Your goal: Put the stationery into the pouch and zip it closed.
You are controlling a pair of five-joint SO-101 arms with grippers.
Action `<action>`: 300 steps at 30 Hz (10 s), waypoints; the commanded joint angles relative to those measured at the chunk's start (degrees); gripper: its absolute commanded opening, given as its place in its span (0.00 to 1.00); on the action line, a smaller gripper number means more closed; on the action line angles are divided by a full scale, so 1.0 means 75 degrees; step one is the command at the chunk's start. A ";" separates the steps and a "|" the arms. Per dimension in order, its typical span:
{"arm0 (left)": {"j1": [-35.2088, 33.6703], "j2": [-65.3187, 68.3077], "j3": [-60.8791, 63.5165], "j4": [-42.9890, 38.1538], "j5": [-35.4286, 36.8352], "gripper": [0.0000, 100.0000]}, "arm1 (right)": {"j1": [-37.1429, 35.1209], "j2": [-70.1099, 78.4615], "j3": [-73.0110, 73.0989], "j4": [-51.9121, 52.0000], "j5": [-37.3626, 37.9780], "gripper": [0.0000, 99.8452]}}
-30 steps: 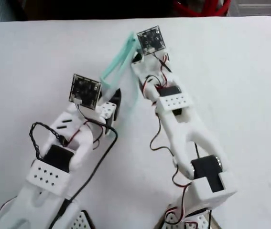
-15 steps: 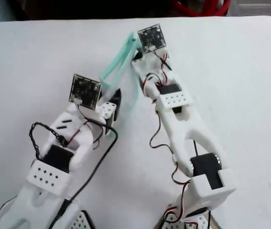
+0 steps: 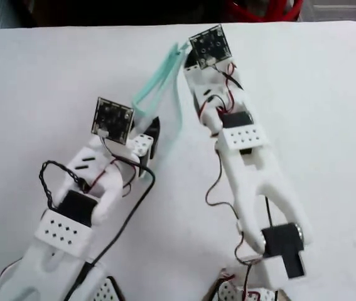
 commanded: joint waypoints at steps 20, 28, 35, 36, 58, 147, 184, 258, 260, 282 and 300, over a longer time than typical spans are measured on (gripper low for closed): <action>0.0006 0.0170 -0.0012 -0.0363 0.0047 0.11 | -0.1307 -0.4823 -0.1524 0.5808 0.1078 0.02; -0.0170 0.0170 -0.0012 -0.0539 0.0070 0.11 | -0.2280 -0.4331 -0.3810 0.8645 0.1524 0.02; -0.0158 0.0170 -0.0012 -0.0504 0.0059 0.11 | -0.3311 -0.3065 -0.6423 1.0497 0.1512 0.02; -0.0158 0.0170 -0.0012 -0.0481 0.0059 0.11 | -0.3077 -0.2784 -0.6646 1.0497 0.1453 0.02; -0.0100 0.0158 0.0211 -0.0539 0.0035 0.11 | -0.0522 -0.2596 0.0750 0.3511 -0.0363 0.21; 0.0182 0.0158 0.0363 -0.0527 0.0035 0.11 | -0.0955 -0.2690 0.1512 -0.1213 -0.1043 0.17; 0.0135 0.1307 -0.3118 0.2977 -0.2192 0.11 | -0.0029 -0.5902 0.2684 0.5210 0.0715 0.21; 0.0545 0.1588 -0.2473 0.2192 -0.1887 0.11 | 0.0615 -0.4952 0.3540 -0.0451 -0.0656 0.02; 0.0545 0.1588 -0.2462 0.2192 -0.1875 0.11 | 0.0498 -0.5105 0.2860 0.0381 -0.0610 0.02; 0.0545 0.1600 -0.1149 -0.0070 -0.0867 0.11 | -0.2010 -0.2936 -0.4372 0.9395 0.1489 0.02; 0.0545 0.1600 -0.1160 -0.0105 -0.0879 0.07 | -0.4284 -0.2010 -0.7092 1.2442 0.2872 0.02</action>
